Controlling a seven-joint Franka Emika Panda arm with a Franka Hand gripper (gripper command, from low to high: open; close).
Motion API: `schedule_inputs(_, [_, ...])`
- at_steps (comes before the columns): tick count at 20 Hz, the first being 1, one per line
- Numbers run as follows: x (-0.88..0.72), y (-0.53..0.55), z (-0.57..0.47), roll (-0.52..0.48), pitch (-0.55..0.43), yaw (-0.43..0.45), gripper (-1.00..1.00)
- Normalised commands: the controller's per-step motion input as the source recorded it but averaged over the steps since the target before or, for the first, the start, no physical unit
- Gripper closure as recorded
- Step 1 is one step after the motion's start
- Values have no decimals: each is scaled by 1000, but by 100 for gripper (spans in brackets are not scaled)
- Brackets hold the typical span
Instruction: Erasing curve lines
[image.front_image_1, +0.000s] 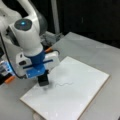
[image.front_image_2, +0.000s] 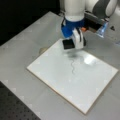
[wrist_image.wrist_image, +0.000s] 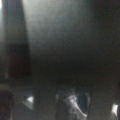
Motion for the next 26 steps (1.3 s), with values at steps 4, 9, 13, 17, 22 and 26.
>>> schedule_inputs(4, [31, 65, -176, 143, -171, 52, 100])
schedule_inputs(9, [67, 25, -195, 153, -147, 32, 100])
schedule_inputs(13, [74, 7, -127, 154, -118, 24, 100])
schedule_inputs(17, [48, 16, -73, 139, -83, 12, 100])
schedule_inputs(22, [41, 45, -76, 138, -64, 6, 100])
schedule_inputs(26, [109, 21, -101, 139, -71, 13, 100])
